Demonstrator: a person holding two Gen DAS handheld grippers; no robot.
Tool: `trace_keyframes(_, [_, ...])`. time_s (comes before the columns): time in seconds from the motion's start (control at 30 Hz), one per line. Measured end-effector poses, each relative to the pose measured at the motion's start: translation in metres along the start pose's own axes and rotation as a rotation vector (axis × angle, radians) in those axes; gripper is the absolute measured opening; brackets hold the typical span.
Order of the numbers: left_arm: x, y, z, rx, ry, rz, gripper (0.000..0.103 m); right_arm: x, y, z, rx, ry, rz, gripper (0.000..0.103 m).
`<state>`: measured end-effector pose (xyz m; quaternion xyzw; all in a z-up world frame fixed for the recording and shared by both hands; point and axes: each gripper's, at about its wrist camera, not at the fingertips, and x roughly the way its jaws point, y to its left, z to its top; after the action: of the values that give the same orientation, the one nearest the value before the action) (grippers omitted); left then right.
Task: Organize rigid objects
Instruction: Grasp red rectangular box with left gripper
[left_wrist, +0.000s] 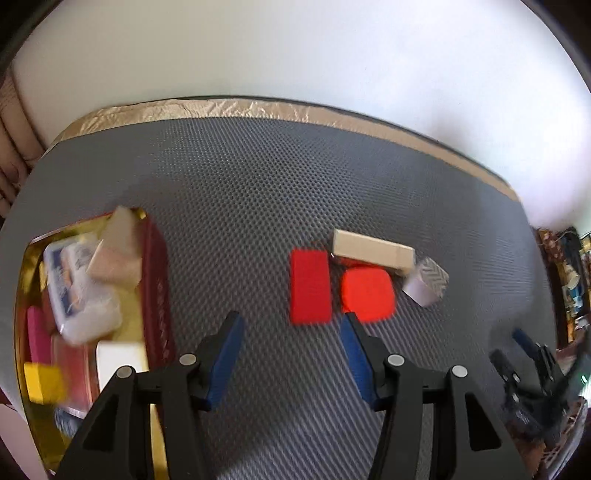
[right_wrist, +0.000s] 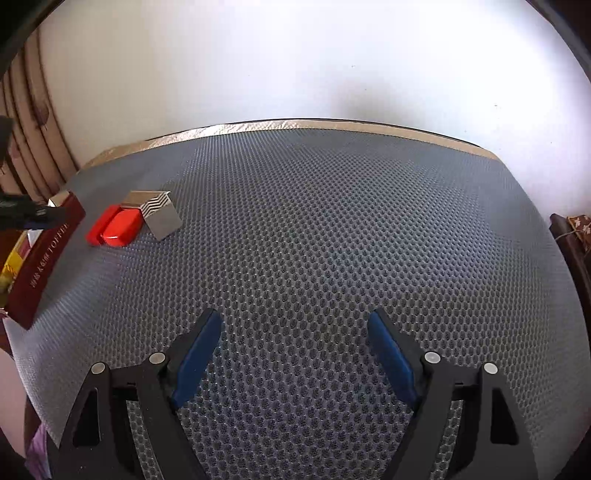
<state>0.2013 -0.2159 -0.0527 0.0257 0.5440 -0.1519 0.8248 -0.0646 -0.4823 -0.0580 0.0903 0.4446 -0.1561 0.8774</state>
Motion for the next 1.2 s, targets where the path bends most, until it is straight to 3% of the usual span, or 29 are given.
trace_keyframes(0.3, [0.047, -0.003, 0.027, 0.050, 0.080, 0.058, 0.056, 0.000, -0.003, 0.006, -0.004, 0.011, 0.034, 0.079])
trace_keyframes(0.93, [0.070, 0.002, 0.041, 0.056, 0.103, -0.013, 0.063, 0.004, -0.001, 0.007, -0.014, 0.019, 0.043, 0.085])
trace_keyframes(1.1, [0.077, -0.001, 0.041, 0.076, 0.110, 0.001, 0.063, 0.005, 0.001, 0.007, -0.014, 0.019, 0.042, 0.086])
trace_keyframes(1.2, [0.081, -0.009, 0.036, 0.116, 0.096, 0.064, 0.055, 0.004, 0.002, 0.007, -0.013, 0.020, 0.042, 0.087])
